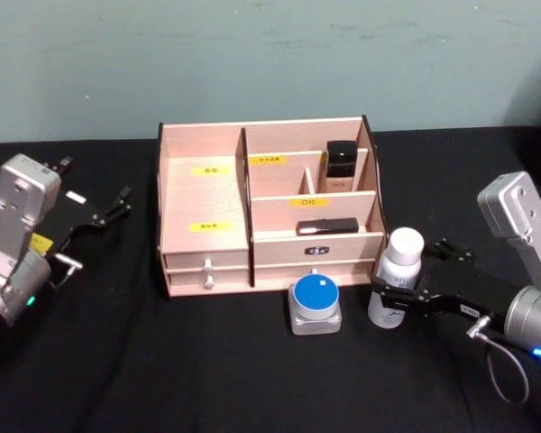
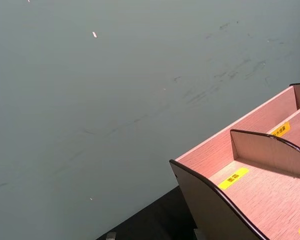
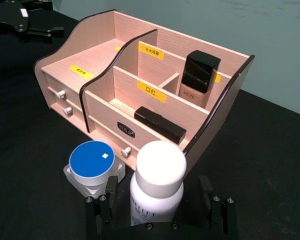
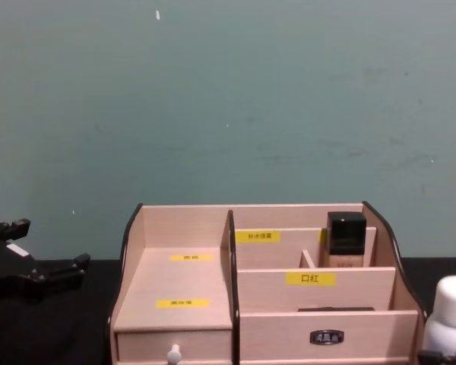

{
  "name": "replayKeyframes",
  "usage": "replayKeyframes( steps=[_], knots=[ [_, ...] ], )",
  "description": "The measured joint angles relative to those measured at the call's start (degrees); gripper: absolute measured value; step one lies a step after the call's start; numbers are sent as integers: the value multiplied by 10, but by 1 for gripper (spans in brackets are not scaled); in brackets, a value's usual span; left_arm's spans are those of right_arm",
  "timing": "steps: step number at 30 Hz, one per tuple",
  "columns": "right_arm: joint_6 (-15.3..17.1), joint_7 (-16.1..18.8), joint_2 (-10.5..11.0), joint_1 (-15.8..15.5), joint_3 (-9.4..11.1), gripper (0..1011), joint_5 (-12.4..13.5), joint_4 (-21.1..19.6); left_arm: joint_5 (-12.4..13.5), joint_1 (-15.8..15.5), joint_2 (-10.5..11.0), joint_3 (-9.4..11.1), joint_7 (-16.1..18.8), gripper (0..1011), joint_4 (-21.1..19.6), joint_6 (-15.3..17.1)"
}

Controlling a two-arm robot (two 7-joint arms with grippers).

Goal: Pick up the facial cleanser and watermelon frost from the table and place them into the tiered storage box.

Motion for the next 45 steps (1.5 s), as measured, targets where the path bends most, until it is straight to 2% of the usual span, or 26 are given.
replayKeyframes(
  steps=[13,24,30,37,38,45],
  knots=[
    [1,11,-21,26,-11,1003,-12,29,0,0,0,0,0,1001,0,0],
    [3,11,-22,26,-11,997,-12,29,0,0,0,0,0,1001,0,0],
    [2,11,-21,25,-11,882,-12,28,0,0,0,0,0,1001,0,0],
    [2,11,-21,25,-11,685,-12,28,0,0,0,0,0,1001,0,0],
    [2,10,-21,25,-10,626,-12,28,0,0,0,0,0,1001,0,0],
    [2,10,-20,25,-10,596,-12,27,0,0,0,0,0,1001,0,0]
  ],
)
